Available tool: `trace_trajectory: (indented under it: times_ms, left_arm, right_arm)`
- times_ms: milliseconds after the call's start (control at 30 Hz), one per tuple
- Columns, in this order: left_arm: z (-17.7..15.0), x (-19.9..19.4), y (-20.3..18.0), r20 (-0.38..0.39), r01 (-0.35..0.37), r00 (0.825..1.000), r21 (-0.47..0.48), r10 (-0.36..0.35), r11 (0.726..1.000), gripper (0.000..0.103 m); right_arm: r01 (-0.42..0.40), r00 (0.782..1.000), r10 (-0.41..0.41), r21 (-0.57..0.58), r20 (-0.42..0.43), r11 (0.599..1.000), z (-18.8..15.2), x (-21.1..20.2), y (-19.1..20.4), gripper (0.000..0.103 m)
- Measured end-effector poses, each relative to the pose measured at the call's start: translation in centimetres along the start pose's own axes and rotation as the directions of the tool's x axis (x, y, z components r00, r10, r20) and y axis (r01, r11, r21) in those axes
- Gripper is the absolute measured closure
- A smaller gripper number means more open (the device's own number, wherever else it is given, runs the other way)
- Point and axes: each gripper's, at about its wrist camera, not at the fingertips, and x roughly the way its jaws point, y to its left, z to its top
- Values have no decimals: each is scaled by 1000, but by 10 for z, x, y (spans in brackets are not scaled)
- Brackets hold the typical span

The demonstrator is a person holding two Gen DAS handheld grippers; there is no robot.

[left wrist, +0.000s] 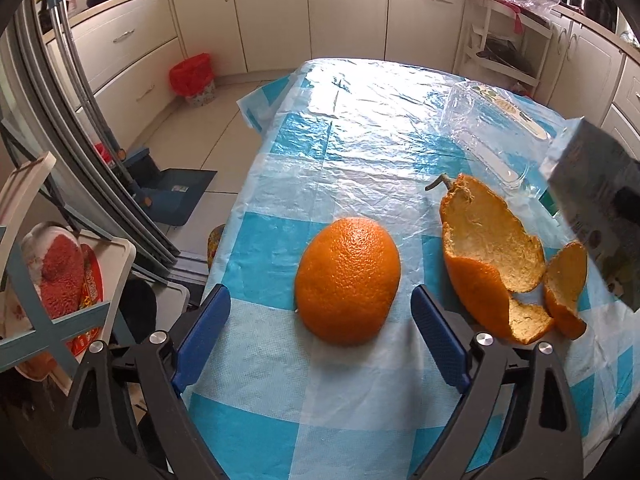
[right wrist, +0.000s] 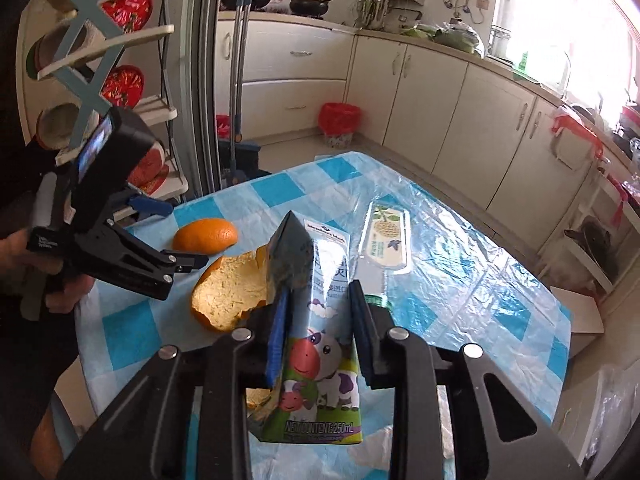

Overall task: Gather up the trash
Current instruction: 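Grasp the milk carton with the right gripper while the left gripper grasps the whole orange, then lift the orange and milk carton and carry them toward the yellow bucket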

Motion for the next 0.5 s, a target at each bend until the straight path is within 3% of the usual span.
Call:
trace_trajectory:
  times_ms: [67, 167, 233, 267, 333, 500]
  left_arm:
    - [2, -2, -4, 9, 1, 1000, 4, -1, 1000, 15]
    - [3, -2, -8, 14, -1, 1000, 9, 1, 1000, 27]
    - [2, 1, -8, 6, -7, 1000, 4, 7, 1000, 47]
    - [2, 1, -7, 11, -7, 1000, -6, 7, 1000, 51]
    - [1, -1, -6, 10, -8, 1000, -15, 8, 1000, 75]
    - [-7, -14, 2, 7, 17, 1000, -48, -16, 999, 87]
  right_arm:
    - [-2, 1000, 1, 53, 14, 999, -3, -18, -11, 73]
    - [-19, 1000, 19, 129, 4, 991, -19, -44, -22, 73]
    - [-39, 999, 43, 167, -24, 985, -34, -52, -20, 73]
    - [-40, 998, 49, 179, -45, 983, -43, -53, -16, 73]
    - [-37, 993, 56, 176, -108, 984, -59, -49, -6, 73]
    - [-22, 979, 43, 106, -200, 994, -75, -31, 21, 73]
